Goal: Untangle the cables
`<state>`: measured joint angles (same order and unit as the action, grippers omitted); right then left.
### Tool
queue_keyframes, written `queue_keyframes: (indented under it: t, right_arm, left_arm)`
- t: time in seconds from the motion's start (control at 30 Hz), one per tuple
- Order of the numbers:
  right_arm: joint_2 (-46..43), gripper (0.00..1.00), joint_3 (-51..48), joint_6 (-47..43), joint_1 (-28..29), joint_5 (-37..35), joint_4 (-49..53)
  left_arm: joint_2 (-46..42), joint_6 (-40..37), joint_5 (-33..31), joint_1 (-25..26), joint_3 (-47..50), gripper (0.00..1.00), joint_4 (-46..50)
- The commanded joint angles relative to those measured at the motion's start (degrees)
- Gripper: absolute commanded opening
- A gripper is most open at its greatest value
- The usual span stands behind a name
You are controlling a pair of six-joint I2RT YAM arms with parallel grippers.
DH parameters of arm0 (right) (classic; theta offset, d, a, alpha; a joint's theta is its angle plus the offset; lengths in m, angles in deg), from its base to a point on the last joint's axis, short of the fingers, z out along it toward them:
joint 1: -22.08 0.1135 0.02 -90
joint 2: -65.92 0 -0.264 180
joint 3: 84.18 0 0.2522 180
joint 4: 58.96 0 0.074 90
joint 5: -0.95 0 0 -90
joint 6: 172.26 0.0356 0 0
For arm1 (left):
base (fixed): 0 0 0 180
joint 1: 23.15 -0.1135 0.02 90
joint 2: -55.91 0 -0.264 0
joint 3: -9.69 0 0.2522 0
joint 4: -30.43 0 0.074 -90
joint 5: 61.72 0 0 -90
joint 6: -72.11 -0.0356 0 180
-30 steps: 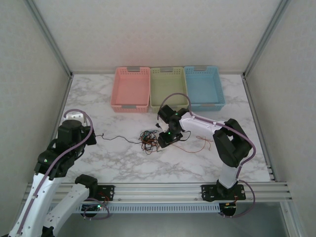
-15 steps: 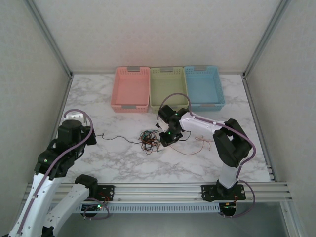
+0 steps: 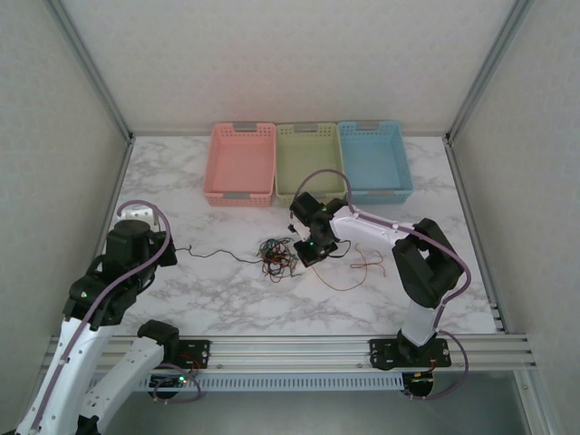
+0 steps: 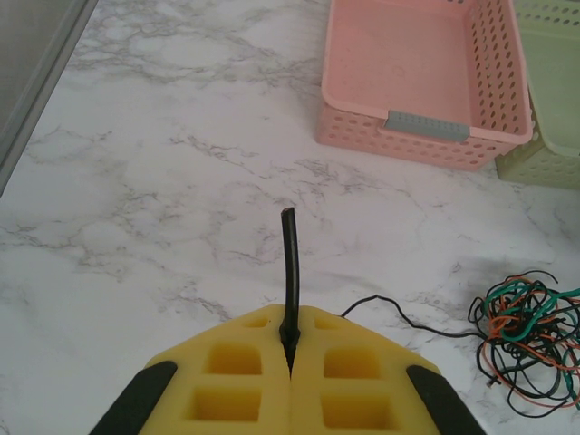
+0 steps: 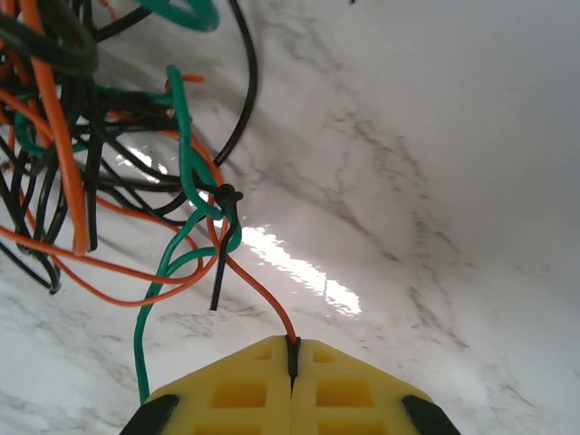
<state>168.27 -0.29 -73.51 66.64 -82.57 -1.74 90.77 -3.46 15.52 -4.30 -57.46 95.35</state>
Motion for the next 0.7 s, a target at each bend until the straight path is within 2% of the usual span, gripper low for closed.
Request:
queue_keyframes:
  t: [0.0, 0.13, 0.27, 0.5, 0.67]
  right_arm:
    - [-3.47, 0.0, 0.62, 2.31, 0.04, -5.76, 1.88]
    - [-5.56, 0.0, 0.11, 4.49, -1.49, -7.74, 1.36]
    - [-7.21, 0.0, -1.55, 8.14, -7.51, -11.18, 1.25]
    - [-10.62, 0.0, -7.86, 16.57, -22.06, -16.07, 0.55]
    - [-11.12, 0.0, -10.65, 18.39, -28.76, -17.07, -0.18]
  left_arm:
    - [-0.78, 1.28, -3.07, -0.55, 0.83, 0.0, -0.07]
    - [-2.33, 1.65, -7.82, -0.75, -0.41, 0.0, 1.4]
    - [-3.73, 0.97, -15.46, -0.75, -3.82, 0.0, 5.77]
    - [-6.32, 0.76, -25.76, -0.75, -13.28, 0.0, 12.21]
    - [-6.01, -1.96, -30.57, -0.67, -21.02, 0.0, 15.31]
